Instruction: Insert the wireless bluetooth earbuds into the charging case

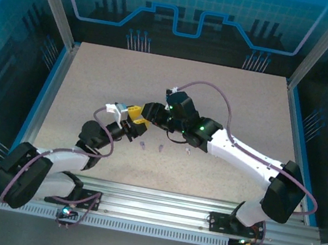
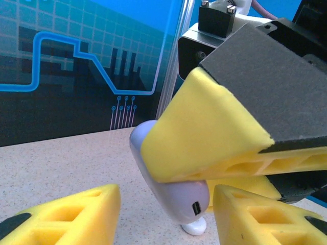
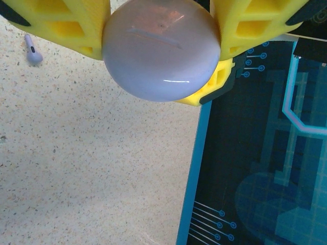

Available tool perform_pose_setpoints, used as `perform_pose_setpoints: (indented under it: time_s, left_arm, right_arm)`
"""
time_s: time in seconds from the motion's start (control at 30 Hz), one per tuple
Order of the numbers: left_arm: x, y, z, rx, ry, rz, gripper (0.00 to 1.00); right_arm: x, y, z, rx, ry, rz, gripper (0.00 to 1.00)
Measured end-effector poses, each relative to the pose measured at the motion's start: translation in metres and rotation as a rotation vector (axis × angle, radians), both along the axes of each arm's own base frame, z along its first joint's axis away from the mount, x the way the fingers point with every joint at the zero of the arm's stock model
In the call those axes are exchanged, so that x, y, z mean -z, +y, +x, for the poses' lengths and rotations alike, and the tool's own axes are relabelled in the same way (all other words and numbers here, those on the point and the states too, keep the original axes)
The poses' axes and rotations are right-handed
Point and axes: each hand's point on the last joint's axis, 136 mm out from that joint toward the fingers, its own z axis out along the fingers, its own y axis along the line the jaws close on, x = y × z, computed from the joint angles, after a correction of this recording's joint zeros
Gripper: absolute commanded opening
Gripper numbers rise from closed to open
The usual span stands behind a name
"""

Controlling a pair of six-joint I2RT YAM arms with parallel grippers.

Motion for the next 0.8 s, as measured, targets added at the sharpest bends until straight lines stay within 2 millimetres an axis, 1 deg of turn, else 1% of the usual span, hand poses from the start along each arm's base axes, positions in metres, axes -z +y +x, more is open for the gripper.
perform_pose_setpoints:
  time_s: [0.17, 0.4, 0.53, 0.57, 0.7, 0.73, 0.8]
  left_arm:
    - [-0.0008, -0.0006, 0.0007, 0.004, 0.005, -0.016, 0.47]
    - [-0.0028, -0.0008, 0.0019, 0.004, 0.012, -0.036, 0.36]
    - [-0.0028, -0.0015, 0.0015, 0.008, 0.015, -0.039, 0.29]
    - [-0.0028, -0.0018, 0.0013, 0.008, 0.016, -0.039, 0.28]
    - [-0.0027, -0.0019, 0.0014, 0.009, 0.018, -0.040, 0.26]
    - [-0.0027, -0.0018, 0.0015, 0.009, 0.020, -0.042, 0.26]
    - [-0.0019, -0.0016, 0.0019, 0.008, 0.029, -0.046, 0.25]
  right_arm:
    - [0.0015, 0.0007, -0.0001, -0.001, 0.001, -0.003, 0.43]
    - [0.0019, 0.0025, 0.0000, -0.002, -0.002, -0.001, 0.43]
    - [0.0018, 0.0016, 0.0013, 0.004, -0.009, -0.006, 0.45]
    - [0.0017, 0.0015, 0.0017, 0.005, -0.012, -0.007, 0.48]
    - [0.0009, 0.0014, 0.0025, 0.004, -0.022, -0.010, 0.67]
    - [0.0012, 0.0017, 0.0018, -0.001, -0.025, -0.014, 0.70]
    - [0.0027, 0.0014, 0.0006, -0.010, -0.033, -0.028, 0.73]
